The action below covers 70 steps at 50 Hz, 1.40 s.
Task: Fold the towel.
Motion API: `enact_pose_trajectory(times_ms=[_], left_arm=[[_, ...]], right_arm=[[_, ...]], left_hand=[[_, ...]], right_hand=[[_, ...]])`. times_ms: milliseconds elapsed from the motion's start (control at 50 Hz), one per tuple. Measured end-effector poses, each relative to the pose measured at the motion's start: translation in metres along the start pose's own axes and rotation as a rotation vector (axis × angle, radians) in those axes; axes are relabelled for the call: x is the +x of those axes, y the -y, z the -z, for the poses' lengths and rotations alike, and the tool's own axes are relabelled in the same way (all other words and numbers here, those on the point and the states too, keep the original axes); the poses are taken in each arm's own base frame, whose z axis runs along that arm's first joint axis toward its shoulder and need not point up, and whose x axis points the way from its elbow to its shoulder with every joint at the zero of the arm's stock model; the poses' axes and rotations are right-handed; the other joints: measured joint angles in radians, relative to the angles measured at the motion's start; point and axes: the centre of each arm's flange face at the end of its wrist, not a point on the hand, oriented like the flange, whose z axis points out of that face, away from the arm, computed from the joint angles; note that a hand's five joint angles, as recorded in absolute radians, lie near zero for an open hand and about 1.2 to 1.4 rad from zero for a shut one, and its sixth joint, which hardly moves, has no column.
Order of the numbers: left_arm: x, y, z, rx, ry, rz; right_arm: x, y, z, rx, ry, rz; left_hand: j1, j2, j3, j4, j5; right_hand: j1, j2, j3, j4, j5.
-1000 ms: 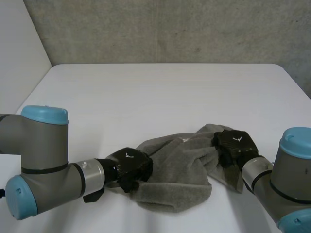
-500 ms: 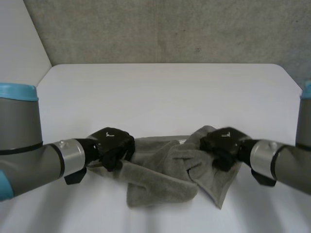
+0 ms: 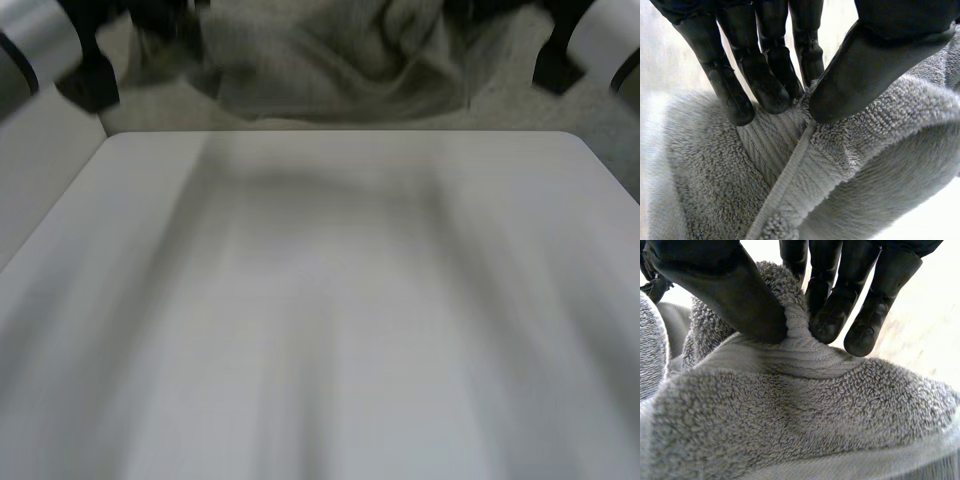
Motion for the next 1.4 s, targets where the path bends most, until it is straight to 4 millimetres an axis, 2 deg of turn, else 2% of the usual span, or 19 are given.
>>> enact_pose_trajectory(times_ms=[80,120,140,220,320,380,440,520,720,840,860,900,960,1000,1040,1100,1220,1320,1400], left_arm=[[-0.010,-0.063,0.008,-0.165,0.017,-0.002],[-0.011,-0.085,0.014,-0.219,0.017,-0.017],[-0.011,-0.104,0.019,-0.265,0.014,-0.033],[-0.007,-0.156,0.041,-0.395,-0.005,-0.093],[-0.002,-0.203,0.067,-0.519,-0.035,-0.139],[0.001,-0.219,0.078,-0.568,-0.047,-0.145],[0.002,-0.225,0.084,-0.592,-0.052,-0.144],[0.002,-0.225,0.085,-0.594,-0.050,-0.144],[-0.012,-0.200,0.074,-0.517,-0.005,-0.169],[-0.018,-0.187,0.064,-0.472,0.015,-0.182],[-0.019,-0.187,0.064,-0.468,0.016,-0.183],[-0.019,-0.185,0.061,-0.460,0.018,-0.180],[-0.020,-0.184,0.055,-0.447,0.021,-0.165],[-0.021,-0.185,0.052,-0.446,0.022,-0.153],[-0.021,-0.186,0.049,-0.444,0.023,-0.140],[-0.021,-0.188,0.045,-0.443,0.024,-0.123],[-0.022,-0.190,0.041,-0.440,0.025,-0.113],[-0.023,-0.189,0.040,-0.436,0.027,-0.114],[-0.024,-0.188,0.040,-0.434,0.029,-0.116]], right_arm=[[-0.003,-0.052,0.013,-0.169,0.014,0.017],[-0.005,-0.069,0.018,-0.228,0.021,0.027],[-0.007,-0.082,0.022,-0.273,0.028,0.033],[-0.014,-0.131,0.039,-0.446,0.068,0.073],[-0.026,-0.181,0.061,-0.627,0.146,0.145],[-0.031,-0.200,0.072,-0.706,0.189,0.170],[-0.034,-0.209,0.078,-0.747,0.213,0.179],[-0.034,-0.206,0.079,-0.752,0.218,0.190],[-0.016,-0.187,0.056,-0.669,0.160,0.248],[0.005,-0.210,0.041,-0.682,0.084,0.282],[0.007,-0.213,0.040,-0.687,0.075,0.286],[0.014,-0.223,0.038,-0.700,0.043,0.299],[0.025,-0.239,0.034,-0.712,-0.039,0.337],[0.030,-0.243,0.032,-0.707,-0.087,0.358],[0.036,-0.243,0.029,-0.692,-0.144,0.377],[0.042,-0.236,0.026,-0.653,-0.233,0.383],[0.041,-0.200,0.032,-0.569,-0.332,0.295],[0.025,-0.175,0.056,-0.564,-0.337,0.212],[0.011,-0.169,0.079,-0.595,-0.331,0.172]], left_hand=[[0.000,0.000,0.002,0.000,0.000],[0.000,0.000,0.003,0.000,0.000],[0.000,0.000,0.003,0.000,0.000],[0.000,0.000,0.003,0.000,0.000],[0.000,0.000,0.003,0.000,0.000],[0.000,0.000,0.003,0.000,0.000],[0.000,0.000,0.003,0.000,0.000],[0.000,0.000,0.003,0.000,0.000],[0.000,0.000,0.003,0.000,0.000],[0.000,0.000,0.003,0.000,0.000],[0.000,0.000,0.003,0.000,0.000],[0.000,0.000,0.003,0.000,0.000],[0.000,0.000,0.003,0.000,0.000],[0.000,0.000,0.003,0.000,0.000],[0.000,0.000,0.003,0.000,0.000],[0.000,0.000,0.003,0.000,0.000],[0.000,0.000,0.003,0.000,0.000],[0.000,0.000,0.003,0.000,0.000],[0.000,0.000,0.003,0.000,0.000]], right_hand=[[0.000,0.000,0.000,0.000,0.000],[0.000,0.000,0.000,0.000,0.000],[0.000,0.000,0.000,0.000,0.000],[0.000,0.000,0.000,0.000,0.000],[0.000,0.000,0.000,0.000,0.000],[0.000,0.000,0.000,0.000,0.000],[0.000,0.000,0.000,0.000,0.000],[0.000,0.000,0.000,0.000,0.000],[0.000,0.000,0.000,0.000,0.000],[-0.027,-0.004,-0.044,-0.042,-0.040],[-0.079,-0.047,-0.080,-0.082,-0.080],[-0.352,-0.322,-0.366,-0.346,-0.353],[-0.901,-0.882,-0.910,-0.907,-0.932],[-1.033,-1.017,-1.047,-1.043,-1.080],[-1.076,-1.049,-1.089,-1.077,-1.100],[-1.087,-1.050,-1.092,-1.077,-1.100],[-1.089,-1.050,-1.092,-1.077,-1.100],[-1.089,-1.050,-1.092,-1.077,-1.100],[-1.090,-1.050,-1.092,-1.077,-1.100]])
